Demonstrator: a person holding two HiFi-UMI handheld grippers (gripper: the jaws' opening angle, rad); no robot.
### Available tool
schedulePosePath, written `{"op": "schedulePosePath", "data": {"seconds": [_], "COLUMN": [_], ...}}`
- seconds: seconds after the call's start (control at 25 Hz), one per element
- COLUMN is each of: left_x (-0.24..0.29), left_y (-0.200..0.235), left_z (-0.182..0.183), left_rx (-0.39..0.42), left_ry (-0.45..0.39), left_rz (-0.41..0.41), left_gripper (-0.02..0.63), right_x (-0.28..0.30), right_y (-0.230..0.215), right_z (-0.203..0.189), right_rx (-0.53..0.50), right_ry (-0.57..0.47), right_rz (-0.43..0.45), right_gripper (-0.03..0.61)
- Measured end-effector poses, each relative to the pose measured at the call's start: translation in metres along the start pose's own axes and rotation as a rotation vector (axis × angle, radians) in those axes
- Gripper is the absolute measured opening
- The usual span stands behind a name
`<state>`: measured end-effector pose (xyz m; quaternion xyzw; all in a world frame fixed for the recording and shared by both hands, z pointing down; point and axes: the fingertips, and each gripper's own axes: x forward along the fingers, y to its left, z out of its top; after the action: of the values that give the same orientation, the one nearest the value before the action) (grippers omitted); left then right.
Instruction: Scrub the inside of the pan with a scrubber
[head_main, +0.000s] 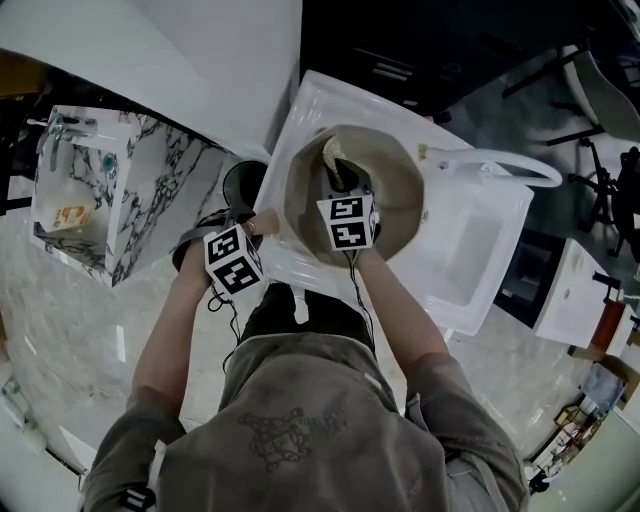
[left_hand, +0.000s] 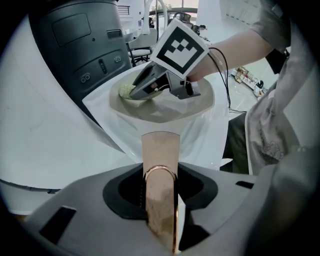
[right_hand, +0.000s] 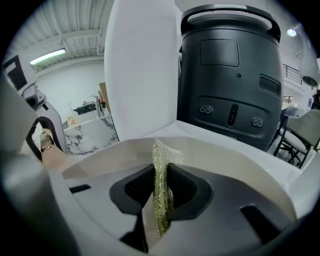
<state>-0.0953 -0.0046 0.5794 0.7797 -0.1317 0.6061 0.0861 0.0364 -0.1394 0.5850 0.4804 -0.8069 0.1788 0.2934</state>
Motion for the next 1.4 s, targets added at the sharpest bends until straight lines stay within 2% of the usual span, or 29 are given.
{"op": "schedulePosePath", "data": {"seconds": [0.16,0.36,0.52,0.72,0.96,1.12,1.2,1.24,1.32,1.4], "left_x": [0.0,0.0,-0.001,0.001,-0.002,-0.001,-0.001,-0.002,-0.002,-0.002], "left_y": [0.001,0.0,0.0,0.0,0.0,0.0,0.0,0.0,0.0,0.0], "left_z": [0.0,0.001,0.0,-0.001,0.001,0.001,0.0,0.001,0.001,0.001], "left_rx": [-0.004,-0.003,-0.011,-0.039,-0.045,-0.041,-0.04,-0.04,-0.042,-0.043], "left_ry": [0.0,-0.004,0.001,0.025,0.021,0.024,0.026,0.025,0.025,0.024], "left_rz": [0.003,0.003,-0.003,-0.015,-0.016,-0.021,-0.022,-0.021,-0.018,-0.014], "left_gripper": [0.164,0.164,0.164,0.164,0.164,0.164,0.164,0.164,0.164,0.164], "right_x": [-0.003,-0.022,-0.04,-0.065,-0.109,-0.142,-0.152,-0.152,-0.141,-0.125], "right_y": [0.028,0.077,0.1,0.111,0.11,0.103,0.095,0.088,0.06,0.022], "right_z": [0.008,-0.005,-0.019,-0.035,-0.055,-0.059,-0.044,-0.028,0.014,0.051], "right_rx": [-0.013,-0.148,-0.257,-0.225,-0.106,-0.123,-0.1,-0.076,-0.03,-0.061], "right_ry": [-0.031,0.029,0.08,0.165,0.36,0.468,0.426,0.361,0.162,-0.024], "right_rz": [0.141,0.364,0.496,0.71,0.951,1.062,1.075,1.041,0.872,0.615], "right_gripper": [0.084,0.084,0.084,0.084,0.084,0.084,0.083,0.08,0.078,0.078]}}
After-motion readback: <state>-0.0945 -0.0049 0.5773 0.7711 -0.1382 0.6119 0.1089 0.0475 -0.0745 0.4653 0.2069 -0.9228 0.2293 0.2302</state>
